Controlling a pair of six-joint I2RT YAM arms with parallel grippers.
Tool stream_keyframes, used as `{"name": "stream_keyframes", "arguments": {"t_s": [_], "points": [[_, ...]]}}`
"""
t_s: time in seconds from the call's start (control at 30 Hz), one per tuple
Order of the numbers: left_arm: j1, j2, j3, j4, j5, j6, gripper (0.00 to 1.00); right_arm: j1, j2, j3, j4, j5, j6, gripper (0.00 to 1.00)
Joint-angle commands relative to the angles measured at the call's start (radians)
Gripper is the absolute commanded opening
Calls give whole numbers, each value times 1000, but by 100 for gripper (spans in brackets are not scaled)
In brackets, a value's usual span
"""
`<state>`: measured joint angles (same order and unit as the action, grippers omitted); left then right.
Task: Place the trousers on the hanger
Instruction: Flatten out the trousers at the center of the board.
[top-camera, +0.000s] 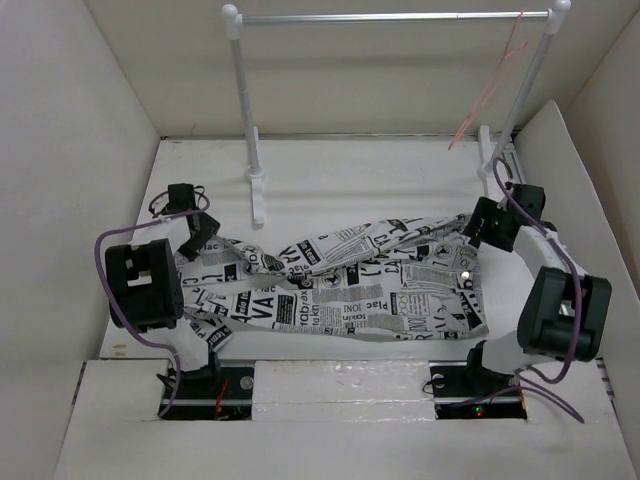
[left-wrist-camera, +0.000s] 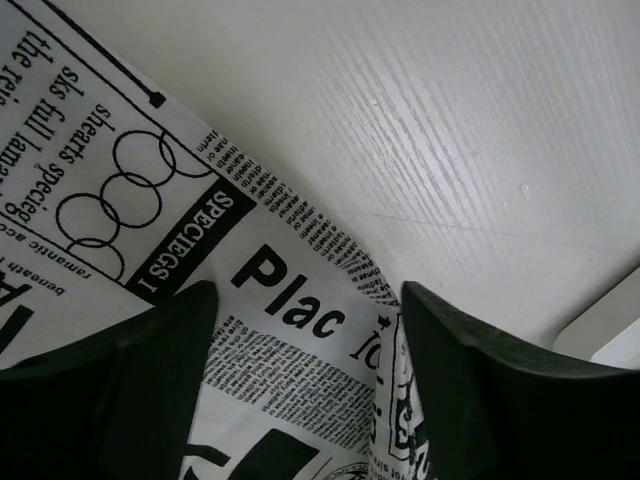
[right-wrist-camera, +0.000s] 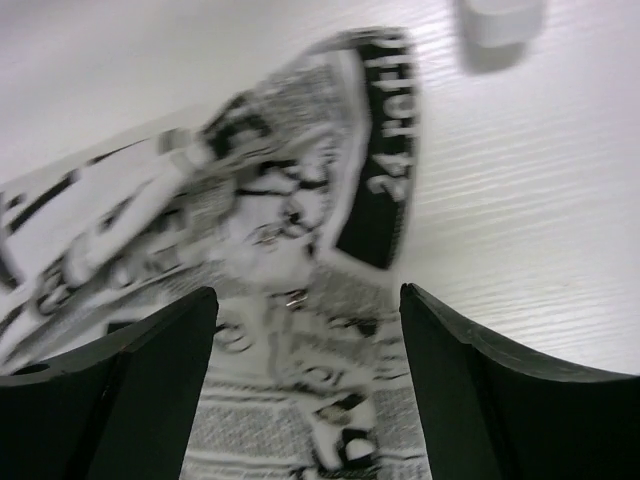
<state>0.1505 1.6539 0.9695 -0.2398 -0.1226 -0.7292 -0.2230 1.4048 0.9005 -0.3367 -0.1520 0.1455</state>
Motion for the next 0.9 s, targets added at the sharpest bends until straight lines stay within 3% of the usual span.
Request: {"name": "stream_keyframes", "arguments": {"t_s": [0.0, 0.13, 0.17, 0.2, 0.27, 0.33, 0.4, 0.43, 0.47, 0.5, 0.57, 0.73, 0.87], "points": [[-6, 35, 23, 57, -25, 20, 63, -119, 122, 46, 107, -80, 17, 80], [-6, 79, 31, 79, -20, 24, 38, -144, 233, 90, 162, -123, -3, 81], [-6, 89, 32, 85, -14, 24, 29, -144, 252, 100, 156, -107, -6, 80], [-6, 104, 37, 88, -12, 22, 13, -144, 273, 116, 143, -91, -9, 79], [-6, 118, 47, 88, -18, 25, 2, -144, 331, 123, 148, -99, -4, 76], [3, 136, 63, 88, -20, 28, 0, -144, 365, 136, 169, -121, 3, 69], [12, 150, 78, 80, -28, 31, 0, -144, 399, 149, 183, -149, 0, 55], [12, 152, 83, 76, -35, 30, 0, -144, 402, 156, 189, -162, -3, 38], [21, 152, 86, 73, -38, 24, 0, -144, 402, 156, 197, -164, -3, 8], [21, 142, 95, 70, -43, 21, 0, -144, 379, 153, 196, -167, -6, 1], [21, 116, 100, 71, -60, 25, 0, -144, 334, 135, 192, -149, -12, 0], [21, -38, 109, 57, -130, 13, 0, -193, 10, 92, 116, -31, -9, 0], [40, -135, 101, 68, -173, -4, 0, -229, -69, 110, 87, 28, 3, 0]]}}
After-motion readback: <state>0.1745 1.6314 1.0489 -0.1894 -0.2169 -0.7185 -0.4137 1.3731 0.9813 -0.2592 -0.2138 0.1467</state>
